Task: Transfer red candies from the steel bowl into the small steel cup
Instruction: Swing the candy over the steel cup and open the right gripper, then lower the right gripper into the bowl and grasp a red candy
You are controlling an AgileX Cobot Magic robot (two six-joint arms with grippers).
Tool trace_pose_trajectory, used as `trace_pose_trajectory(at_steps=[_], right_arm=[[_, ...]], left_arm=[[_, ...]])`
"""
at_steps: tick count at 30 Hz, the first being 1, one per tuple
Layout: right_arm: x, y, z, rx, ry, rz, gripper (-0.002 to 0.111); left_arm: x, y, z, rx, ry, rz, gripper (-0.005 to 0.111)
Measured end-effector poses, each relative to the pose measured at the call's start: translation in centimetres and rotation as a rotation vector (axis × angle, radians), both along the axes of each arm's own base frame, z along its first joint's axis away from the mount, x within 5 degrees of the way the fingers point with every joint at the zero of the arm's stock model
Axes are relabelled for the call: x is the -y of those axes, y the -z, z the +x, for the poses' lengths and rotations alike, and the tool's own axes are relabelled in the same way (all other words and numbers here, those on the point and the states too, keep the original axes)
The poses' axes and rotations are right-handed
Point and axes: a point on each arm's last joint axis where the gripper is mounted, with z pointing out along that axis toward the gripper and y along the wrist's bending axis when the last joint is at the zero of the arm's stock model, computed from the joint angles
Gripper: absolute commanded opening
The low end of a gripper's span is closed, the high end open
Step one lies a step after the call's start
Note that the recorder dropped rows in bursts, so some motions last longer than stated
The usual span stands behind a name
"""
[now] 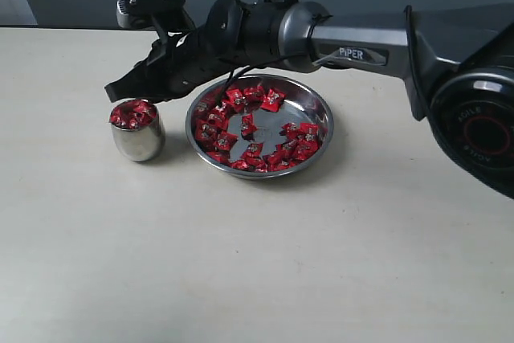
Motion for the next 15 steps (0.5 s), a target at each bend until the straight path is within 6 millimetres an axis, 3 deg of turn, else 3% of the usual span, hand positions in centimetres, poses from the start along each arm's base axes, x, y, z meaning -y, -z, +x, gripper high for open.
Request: trace_pose_trajectory(at_steps=[5, 12, 15], right_arm=[[2.8, -0.1, 1.3, -0.090, 0.013, -0.060, 0.025], [8.0, 1.1, 3.1, -0.181, 0.057, -0.297, 0.025], [9.0, 1.4, 3.4, -0.173, 0.063, -0.369, 0.025]], left_arm=[[0.0, 0.0, 0.0, 0.000, 0.000, 0.000, 0.000], [0.0, 0.0, 0.0, 0.000, 0.000, 0.000, 0.000], [0.0, 0.0, 0.0, 0.000, 0.000, 0.000, 0.000]])
